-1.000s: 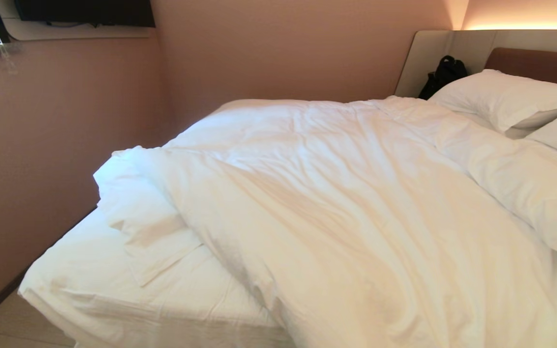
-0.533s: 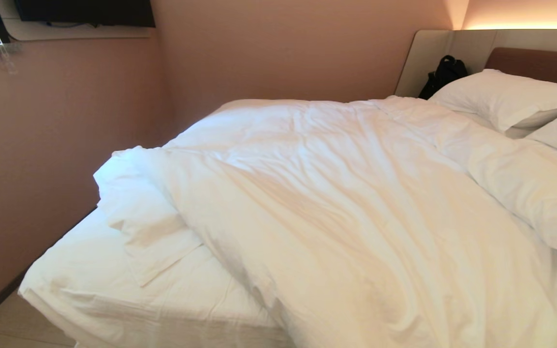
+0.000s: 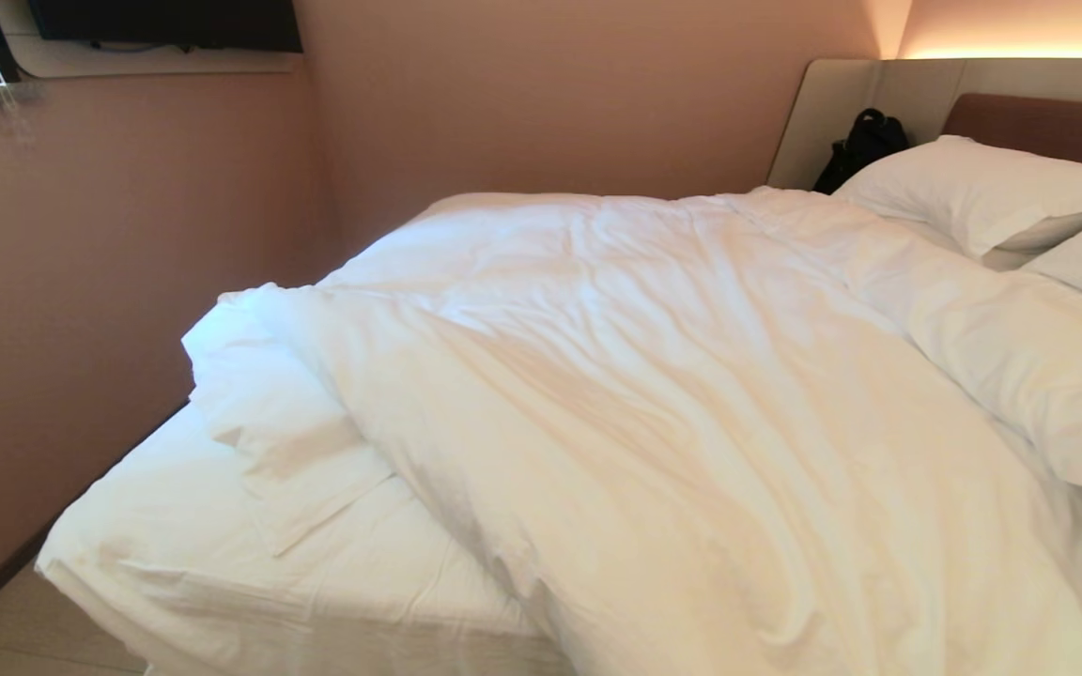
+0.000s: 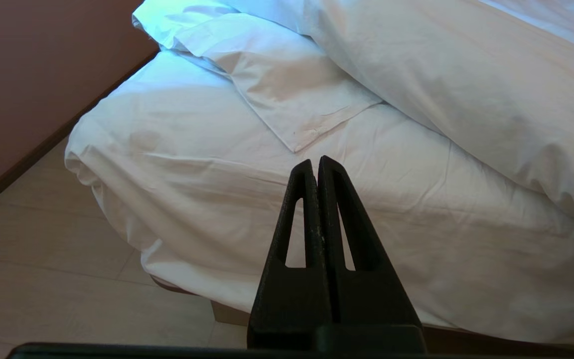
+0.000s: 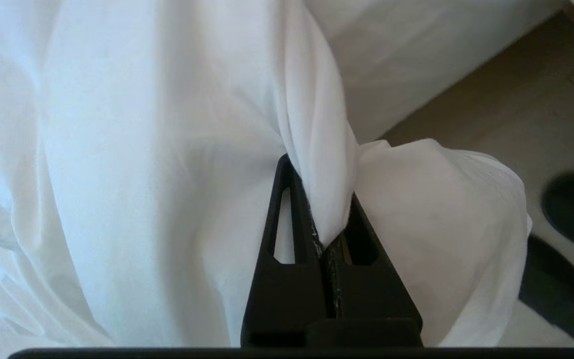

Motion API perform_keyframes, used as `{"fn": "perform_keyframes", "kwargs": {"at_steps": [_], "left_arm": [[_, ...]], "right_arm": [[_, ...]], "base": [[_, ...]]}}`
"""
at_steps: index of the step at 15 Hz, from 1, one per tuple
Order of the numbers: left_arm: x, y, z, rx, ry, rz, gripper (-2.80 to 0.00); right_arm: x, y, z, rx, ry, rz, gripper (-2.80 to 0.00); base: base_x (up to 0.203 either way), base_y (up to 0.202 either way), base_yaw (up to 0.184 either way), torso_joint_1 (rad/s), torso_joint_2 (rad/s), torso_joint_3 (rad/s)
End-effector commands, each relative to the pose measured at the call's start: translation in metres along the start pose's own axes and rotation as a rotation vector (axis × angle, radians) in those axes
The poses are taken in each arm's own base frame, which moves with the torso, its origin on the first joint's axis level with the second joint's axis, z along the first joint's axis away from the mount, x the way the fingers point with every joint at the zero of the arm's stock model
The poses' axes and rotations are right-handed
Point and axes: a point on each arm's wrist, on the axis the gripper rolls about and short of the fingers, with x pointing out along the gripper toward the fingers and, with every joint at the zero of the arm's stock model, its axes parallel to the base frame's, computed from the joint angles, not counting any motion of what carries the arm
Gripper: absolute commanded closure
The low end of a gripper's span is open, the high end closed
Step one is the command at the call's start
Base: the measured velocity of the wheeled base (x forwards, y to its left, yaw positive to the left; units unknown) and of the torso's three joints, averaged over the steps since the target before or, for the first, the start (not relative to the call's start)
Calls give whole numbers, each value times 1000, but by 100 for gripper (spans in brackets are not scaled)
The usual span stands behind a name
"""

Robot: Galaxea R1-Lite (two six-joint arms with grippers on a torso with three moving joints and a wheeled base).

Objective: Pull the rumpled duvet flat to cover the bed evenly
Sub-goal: Flatten the corners of the folded blanket

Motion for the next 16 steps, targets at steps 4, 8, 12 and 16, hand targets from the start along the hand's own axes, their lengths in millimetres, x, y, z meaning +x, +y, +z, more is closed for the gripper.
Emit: {"fn": "perform_keyframes", "kwargs": {"at_steps": [4,8,12,16], "left_arm": [[0,0,0,-1,0,0,0],[0,0,0,-1,0,2,0],[0,0,0,-1,0,1,0],[0,0,0,-1,0,2,0]], "right_arm": [[-15,-5,-9,23,226,-269,0],[-26,-17,-15,32,225,-337,0],[-25,-29,-20,41,227,-360,0],[-26,-27,-20,42,228,-357,0]], "base": [[0,0,0,0,0,0],[0,0,0,0,0,0],[0,0,0,0,0,0],[0,0,0,0,0,0]]}}
